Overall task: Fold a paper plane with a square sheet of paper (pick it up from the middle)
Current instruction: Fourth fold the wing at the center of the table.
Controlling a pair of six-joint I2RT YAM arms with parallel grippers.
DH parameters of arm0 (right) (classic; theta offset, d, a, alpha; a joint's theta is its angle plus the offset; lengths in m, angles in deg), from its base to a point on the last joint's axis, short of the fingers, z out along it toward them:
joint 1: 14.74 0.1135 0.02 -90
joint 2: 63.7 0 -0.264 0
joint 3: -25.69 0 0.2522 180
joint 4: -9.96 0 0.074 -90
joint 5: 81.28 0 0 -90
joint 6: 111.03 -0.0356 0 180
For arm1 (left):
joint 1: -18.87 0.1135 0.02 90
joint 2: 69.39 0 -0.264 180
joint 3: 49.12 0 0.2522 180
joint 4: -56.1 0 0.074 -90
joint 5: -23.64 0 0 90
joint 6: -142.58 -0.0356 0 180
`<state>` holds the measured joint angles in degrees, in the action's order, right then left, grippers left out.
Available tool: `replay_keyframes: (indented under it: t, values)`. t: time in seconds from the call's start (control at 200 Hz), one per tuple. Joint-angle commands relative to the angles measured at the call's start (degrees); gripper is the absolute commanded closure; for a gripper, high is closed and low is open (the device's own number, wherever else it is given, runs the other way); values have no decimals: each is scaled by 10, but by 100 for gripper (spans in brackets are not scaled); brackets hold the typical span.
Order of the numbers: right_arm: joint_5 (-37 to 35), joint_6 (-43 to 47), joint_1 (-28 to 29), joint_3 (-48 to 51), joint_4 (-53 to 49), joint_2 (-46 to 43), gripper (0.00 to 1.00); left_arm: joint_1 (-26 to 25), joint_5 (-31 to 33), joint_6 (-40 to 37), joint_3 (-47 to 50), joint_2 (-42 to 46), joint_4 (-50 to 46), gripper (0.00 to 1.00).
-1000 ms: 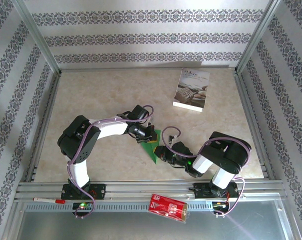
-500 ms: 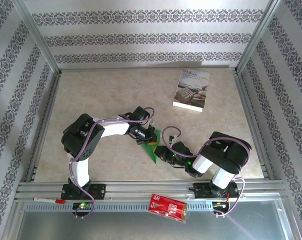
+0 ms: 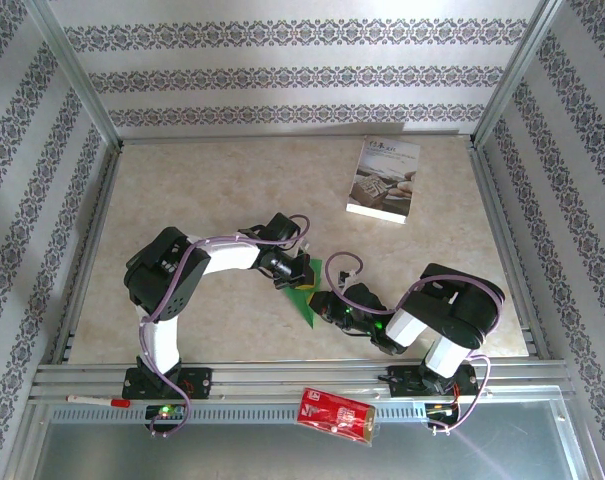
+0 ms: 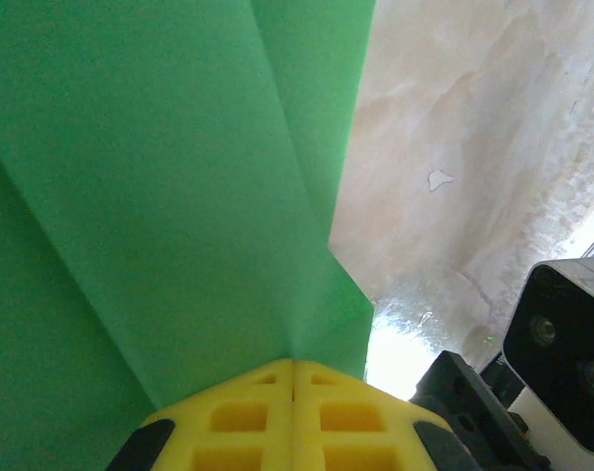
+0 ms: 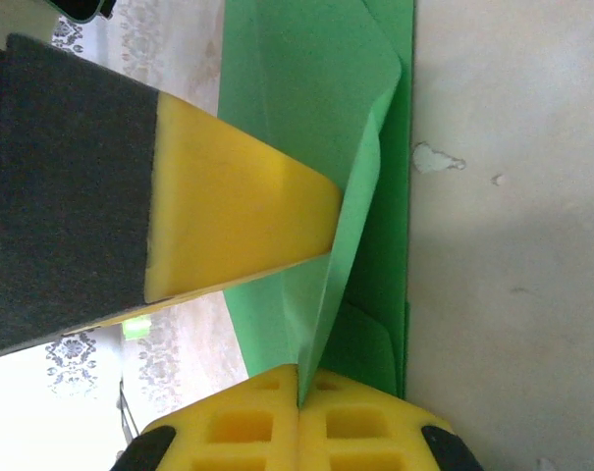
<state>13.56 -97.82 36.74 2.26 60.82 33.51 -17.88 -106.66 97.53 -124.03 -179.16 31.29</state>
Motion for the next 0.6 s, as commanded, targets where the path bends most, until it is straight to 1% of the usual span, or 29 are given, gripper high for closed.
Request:
replay_keyframes:
  t: [0.0,0.195,0.35,0.44,0.595]
  values:
    - [-20,1,-4,14,-132,18,93,0,13,-16,-3,-13,-1,98]
    - [-21,2,-1,11,-159,-5,89,2,14,-19,0,-21,1,98]
    - [-22,4,0,12,-188,-44,86,3,14,-18,1,-21,1,98]
    - [-25,10,0,10,-217,-79,84,3,15,-15,3,-20,2,98]
    - [-33,23,0,4,-308,-153,81,3,16,-12,5,-20,5,98]
